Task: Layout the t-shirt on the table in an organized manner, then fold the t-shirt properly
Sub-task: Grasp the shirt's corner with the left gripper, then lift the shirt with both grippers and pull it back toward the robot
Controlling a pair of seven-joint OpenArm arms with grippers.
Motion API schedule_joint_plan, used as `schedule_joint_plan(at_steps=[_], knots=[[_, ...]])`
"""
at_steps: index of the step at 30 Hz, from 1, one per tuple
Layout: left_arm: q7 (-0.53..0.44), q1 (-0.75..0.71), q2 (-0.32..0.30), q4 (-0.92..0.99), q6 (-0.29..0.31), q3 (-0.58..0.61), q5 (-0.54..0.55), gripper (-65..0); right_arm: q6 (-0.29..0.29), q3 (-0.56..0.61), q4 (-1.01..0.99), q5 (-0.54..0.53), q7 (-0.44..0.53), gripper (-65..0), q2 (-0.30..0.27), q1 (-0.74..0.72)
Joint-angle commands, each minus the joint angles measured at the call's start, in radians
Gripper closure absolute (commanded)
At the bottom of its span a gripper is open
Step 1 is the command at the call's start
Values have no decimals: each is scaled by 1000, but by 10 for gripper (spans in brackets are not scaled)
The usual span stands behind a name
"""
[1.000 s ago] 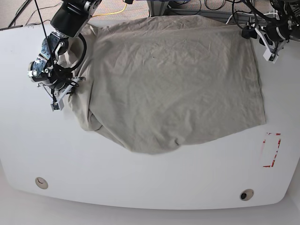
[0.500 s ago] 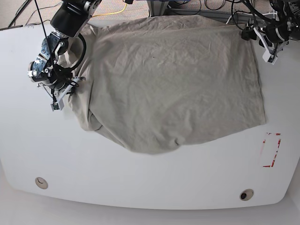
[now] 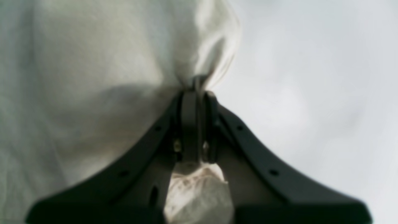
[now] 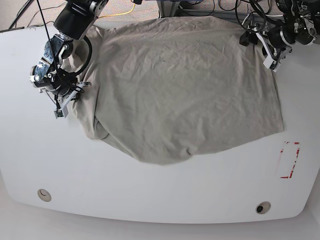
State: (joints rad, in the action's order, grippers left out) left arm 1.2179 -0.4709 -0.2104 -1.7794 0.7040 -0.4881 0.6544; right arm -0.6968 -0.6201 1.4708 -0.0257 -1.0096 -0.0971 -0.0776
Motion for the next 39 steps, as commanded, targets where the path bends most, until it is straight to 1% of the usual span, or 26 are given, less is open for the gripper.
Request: schedule_joint_plan(at_steps=[1, 3, 5, 7, 10, 13, 15, 19, 25, 27, 29, 31, 33, 35, 39], knots=[[58, -19, 4, -3, -6, 6, -21, -444, -1, 3, -3, 30, -47, -41, -3, 0], [58, -18, 2, -3, -6, 6, -21, -443, -1, 3, -3, 30, -47, -41, -3, 0], [58, -16, 1, -3, -6, 6, -21, -424, -1, 3, -3, 30, -47, -41, -3, 2], [58, -16, -1, -3, -6, 6, -23, -374, -1, 3, -3, 30, -47, -41, -3, 2], [58, -15, -2, -1, -6, 4, -23, -260, -1, 3, -3, 30, -47, -41, -3, 2], [58, -13, -4, 0, -6, 2, -25, -165, -1, 3, -3, 30, -47, -41, -3, 2], [58, -13, -5, 0, -6, 2, -25, -129, -1, 3, -3, 30, -47, -41, -3, 2], [58, -13, -24, 0, -6, 2, -25, -115, -1, 3, -3, 30, -47, -41, -3, 2], [55, -13, -25, -1, -6, -1, -25, -110, -1, 3, -3, 30, -47, -41, -3, 2], [55, -13, -37, -3, -6, -1, -25, -74, -1, 3, -2, 30, -47, -41, -3, 2], [55, -1, -45, -3, -6, -1, -25, -4, -1, 3, -2, 30, -47, -40, -3, 2], [55, 16, -45, -3, -6, -2, -25, 0, -1, 3, -2, 30, -47, -38, -3, 0], [55, 33, -50, -3, -6, -5, -25, -10, -1, 3, 1, 30, -47, -38, -3, -3], [56, 53, -73, -17, -6, -28, -23, -3, -1, 3, 20, 30, -47, -36, -3, -3], [59, 110, -82, -30, -6, -48, -23, -1, -1, 3, 72, 28, -50, -36, -3, -14]])
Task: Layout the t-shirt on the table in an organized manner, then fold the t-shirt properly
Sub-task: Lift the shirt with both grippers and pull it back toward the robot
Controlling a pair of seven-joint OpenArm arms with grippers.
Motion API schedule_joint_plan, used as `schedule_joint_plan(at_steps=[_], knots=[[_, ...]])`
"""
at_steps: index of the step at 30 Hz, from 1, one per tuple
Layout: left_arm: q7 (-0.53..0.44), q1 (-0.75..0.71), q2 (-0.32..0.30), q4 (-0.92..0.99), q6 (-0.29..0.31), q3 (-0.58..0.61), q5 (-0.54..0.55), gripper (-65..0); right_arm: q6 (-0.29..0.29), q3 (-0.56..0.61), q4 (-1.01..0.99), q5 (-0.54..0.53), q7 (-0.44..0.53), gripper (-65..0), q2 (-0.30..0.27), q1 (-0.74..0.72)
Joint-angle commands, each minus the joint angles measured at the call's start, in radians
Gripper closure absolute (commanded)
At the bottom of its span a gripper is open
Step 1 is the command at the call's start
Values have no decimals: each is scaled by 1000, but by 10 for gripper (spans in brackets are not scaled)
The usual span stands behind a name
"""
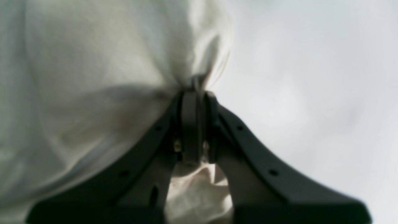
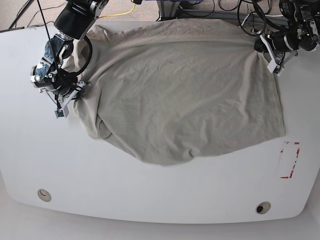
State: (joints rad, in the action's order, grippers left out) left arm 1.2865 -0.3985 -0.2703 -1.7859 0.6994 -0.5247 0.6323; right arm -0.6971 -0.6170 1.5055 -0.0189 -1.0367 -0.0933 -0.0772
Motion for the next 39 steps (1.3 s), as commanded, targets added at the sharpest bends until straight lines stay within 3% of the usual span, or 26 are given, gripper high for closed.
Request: schedule_joint_plan(at_steps=[1, 10, 18, 39], knots=[[-8, 68, -25, -28, -1, -10, -1, 0, -1, -1, 54, 21, -27, -36, -7, -22], [110, 295, -57, -39, -1, -8, -1, 0, -1, -1, 151, 21, -133, -36, -7, -100], [110, 513, -57, -39, -1, -4, 1, -1, -1, 1, 201, 24, -201, -36, -9, -187], [110, 1096, -44, -32, -1, 219, -2, -3, -1, 3, 198, 27, -279, -36, -33, -539]])
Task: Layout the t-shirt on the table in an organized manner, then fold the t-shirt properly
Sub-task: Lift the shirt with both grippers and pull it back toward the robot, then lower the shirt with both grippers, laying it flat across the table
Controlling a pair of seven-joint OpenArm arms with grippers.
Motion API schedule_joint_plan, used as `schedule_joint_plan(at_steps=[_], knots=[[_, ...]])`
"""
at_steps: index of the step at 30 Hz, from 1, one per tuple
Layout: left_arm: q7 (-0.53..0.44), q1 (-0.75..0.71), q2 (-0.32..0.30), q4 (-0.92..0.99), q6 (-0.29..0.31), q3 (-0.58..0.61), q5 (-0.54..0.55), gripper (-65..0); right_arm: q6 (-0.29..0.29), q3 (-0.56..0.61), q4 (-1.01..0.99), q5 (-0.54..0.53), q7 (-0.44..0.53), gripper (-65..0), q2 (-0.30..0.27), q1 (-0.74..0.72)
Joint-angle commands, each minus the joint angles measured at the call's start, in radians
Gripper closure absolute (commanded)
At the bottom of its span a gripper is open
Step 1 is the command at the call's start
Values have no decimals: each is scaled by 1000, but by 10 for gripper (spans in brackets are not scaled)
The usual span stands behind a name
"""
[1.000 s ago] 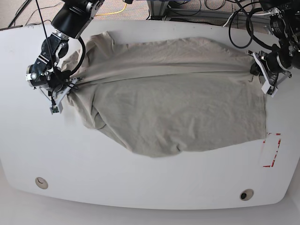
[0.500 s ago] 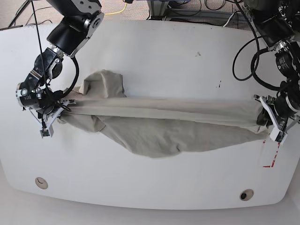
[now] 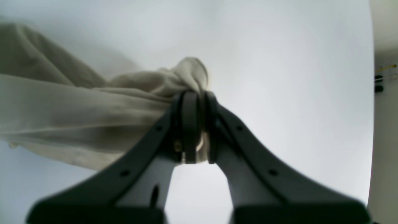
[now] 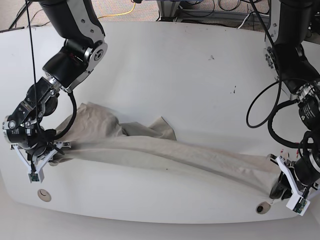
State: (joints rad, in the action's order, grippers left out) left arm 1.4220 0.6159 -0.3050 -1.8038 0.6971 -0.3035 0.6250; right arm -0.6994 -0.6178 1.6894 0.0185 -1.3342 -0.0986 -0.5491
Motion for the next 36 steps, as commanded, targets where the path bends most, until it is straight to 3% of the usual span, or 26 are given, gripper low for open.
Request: schedule_joint_plan(at_steps=[1, 10, 19, 32, 36], knots=[[-26, 112, 3, -12, 1, -3, 5, -3, 1, 8, 13, -10, 19, -36, -34, -87], [-26, 358, 27, 129, 1, -3, 3, -3, 1, 137, -71, -15, 26, -36, -102, -283], [-26, 553, 39, 293, 1, -3, 5, -3, 1, 149, -211, -10, 57, -36, -146, -464], [-46, 693, 42, 413, 1, -4, 5, -4, 1, 154, -429, -10, 114, -36, -207, -675], [-59, 693, 42, 453, 1, -4, 5, -4, 1, 226, -469, -15, 117, -36, -234, -730]])
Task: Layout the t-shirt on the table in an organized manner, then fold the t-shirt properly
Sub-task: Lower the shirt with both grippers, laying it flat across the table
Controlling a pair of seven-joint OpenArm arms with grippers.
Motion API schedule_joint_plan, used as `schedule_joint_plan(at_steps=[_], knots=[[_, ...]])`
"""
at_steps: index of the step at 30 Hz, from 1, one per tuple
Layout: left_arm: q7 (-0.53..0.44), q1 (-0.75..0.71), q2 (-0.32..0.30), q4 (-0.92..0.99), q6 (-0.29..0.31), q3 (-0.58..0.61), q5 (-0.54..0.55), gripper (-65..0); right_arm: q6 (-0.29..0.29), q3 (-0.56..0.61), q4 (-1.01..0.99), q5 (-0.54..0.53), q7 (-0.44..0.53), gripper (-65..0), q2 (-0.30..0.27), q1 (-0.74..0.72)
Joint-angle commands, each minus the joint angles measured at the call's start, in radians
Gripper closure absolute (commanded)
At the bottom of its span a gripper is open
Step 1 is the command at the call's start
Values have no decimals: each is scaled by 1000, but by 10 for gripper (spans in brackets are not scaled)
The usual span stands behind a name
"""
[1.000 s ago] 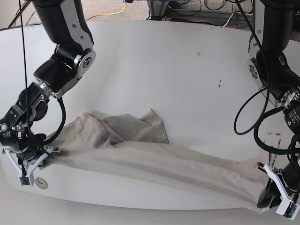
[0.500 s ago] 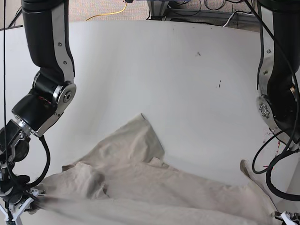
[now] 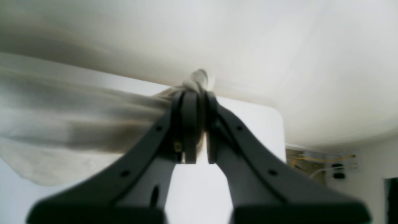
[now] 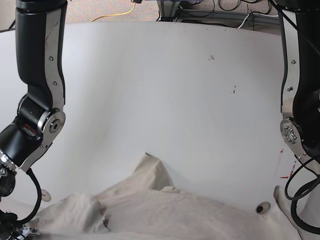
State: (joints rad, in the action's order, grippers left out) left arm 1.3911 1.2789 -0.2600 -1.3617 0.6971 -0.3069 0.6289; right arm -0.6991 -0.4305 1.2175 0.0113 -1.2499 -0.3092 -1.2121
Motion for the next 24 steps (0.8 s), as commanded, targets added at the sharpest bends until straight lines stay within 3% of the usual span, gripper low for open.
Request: schedule_joint_plan(at_steps=[1, 14, 24], knots=[[-39, 30, -3, 21, 1, -1, 1, -4, 1, 66, 2, -7, 34, -36, -25, -74], [-52, 30, 31, 136, 1, -1, 3, -4, 1, 104, 3, -6, -12, -36, -51, -93], [5, -2, 31, 60, 1, -8, 6, -4, 1, 103, 212, -10, -104, -36, -72, 148]])
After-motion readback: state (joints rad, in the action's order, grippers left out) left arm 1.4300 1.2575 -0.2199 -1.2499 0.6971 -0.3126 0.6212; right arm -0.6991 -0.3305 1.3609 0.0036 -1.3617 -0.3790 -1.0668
